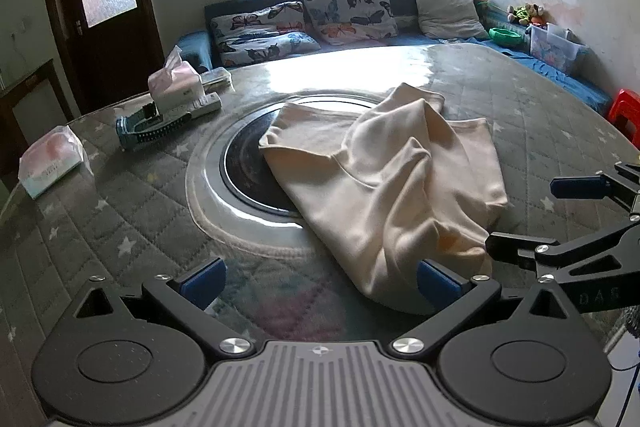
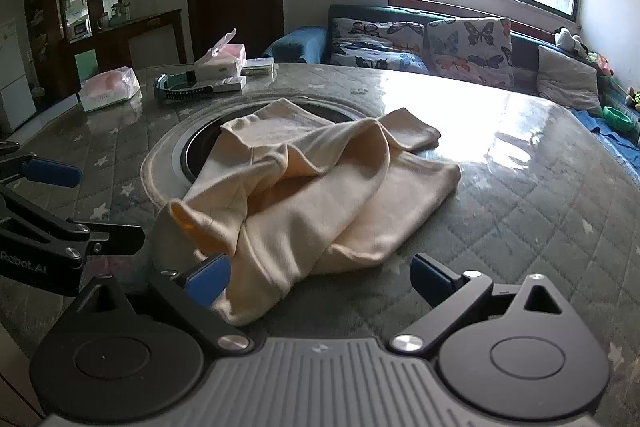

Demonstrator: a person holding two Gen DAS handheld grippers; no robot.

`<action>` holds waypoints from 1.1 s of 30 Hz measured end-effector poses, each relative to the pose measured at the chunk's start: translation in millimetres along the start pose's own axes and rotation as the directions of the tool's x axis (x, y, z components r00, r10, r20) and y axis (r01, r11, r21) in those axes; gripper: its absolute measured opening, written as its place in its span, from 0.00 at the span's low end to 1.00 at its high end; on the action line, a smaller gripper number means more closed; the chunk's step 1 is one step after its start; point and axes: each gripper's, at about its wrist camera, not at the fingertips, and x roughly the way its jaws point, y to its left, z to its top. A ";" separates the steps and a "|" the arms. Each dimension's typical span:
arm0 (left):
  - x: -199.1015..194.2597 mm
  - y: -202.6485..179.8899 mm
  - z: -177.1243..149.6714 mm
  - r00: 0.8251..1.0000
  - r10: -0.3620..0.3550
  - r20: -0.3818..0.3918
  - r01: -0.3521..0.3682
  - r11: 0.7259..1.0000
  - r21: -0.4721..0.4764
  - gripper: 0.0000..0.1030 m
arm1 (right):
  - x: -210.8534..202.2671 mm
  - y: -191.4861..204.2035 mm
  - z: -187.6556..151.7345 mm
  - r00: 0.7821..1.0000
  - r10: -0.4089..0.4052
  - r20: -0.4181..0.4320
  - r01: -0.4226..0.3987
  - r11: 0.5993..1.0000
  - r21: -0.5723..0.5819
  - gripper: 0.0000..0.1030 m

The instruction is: Fold clothes

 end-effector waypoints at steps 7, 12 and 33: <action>5.6 0.7 8.6 1.000 -0.016 0.002 0.016 1.000 0.010 1.00 | 9.6 -2.7 10.6 1.000 0.006 0.000 -0.006 1.000 -0.003 0.92; 11.2 -1.1 16.6 0.999 -0.031 0.008 0.031 0.999 0.028 1.00 | 17.3 -8.7 16.0 1.000 0.005 -0.009 -0.005 1.000 0.005 0.90; 52.8 -39.1 47.3 0.988 -0.153 0.025 0.145 0.966 0.212 0.78 | 78.8 -54.2 62.5 0.999 0.013 -0.043 -0.011 0.998 0.067 0.64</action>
